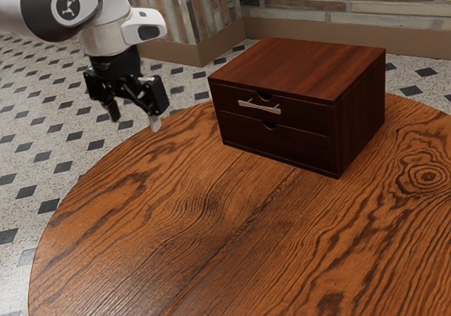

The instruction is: Pull the drawer handle with one arm to open the drawer

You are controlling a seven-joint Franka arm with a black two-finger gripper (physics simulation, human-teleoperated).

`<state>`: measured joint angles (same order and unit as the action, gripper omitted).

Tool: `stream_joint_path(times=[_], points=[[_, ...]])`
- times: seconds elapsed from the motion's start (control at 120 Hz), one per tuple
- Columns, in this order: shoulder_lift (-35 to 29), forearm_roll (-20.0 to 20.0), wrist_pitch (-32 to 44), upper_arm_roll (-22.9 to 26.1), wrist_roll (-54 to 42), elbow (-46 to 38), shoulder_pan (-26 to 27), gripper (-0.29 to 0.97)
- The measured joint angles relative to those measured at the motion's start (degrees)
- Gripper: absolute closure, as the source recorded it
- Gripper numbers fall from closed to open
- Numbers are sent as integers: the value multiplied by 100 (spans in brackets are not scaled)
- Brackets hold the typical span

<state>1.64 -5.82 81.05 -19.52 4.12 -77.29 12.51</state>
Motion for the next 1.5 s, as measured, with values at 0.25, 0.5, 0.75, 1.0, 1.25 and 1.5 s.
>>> stream_joint_path(times=[0.25, 0.5, 0.75, 1.0, 1.25, 1.5], points=[[-486, -295, -172, 855, 143, 999, -1098, 0], [-5, -594, 453, 1234, -814, 199, 1164, 0], [254, -240, 1955, 1148, -2791, -270, 896, 0], [732, -696, 3249, 1085, -4367, -520, 90, 0], [933, -1161, 4025, 1098, -5541, -691, -195, 0], [1303, -1413, 4438, 1147, -6288, -693, -289, 0]])
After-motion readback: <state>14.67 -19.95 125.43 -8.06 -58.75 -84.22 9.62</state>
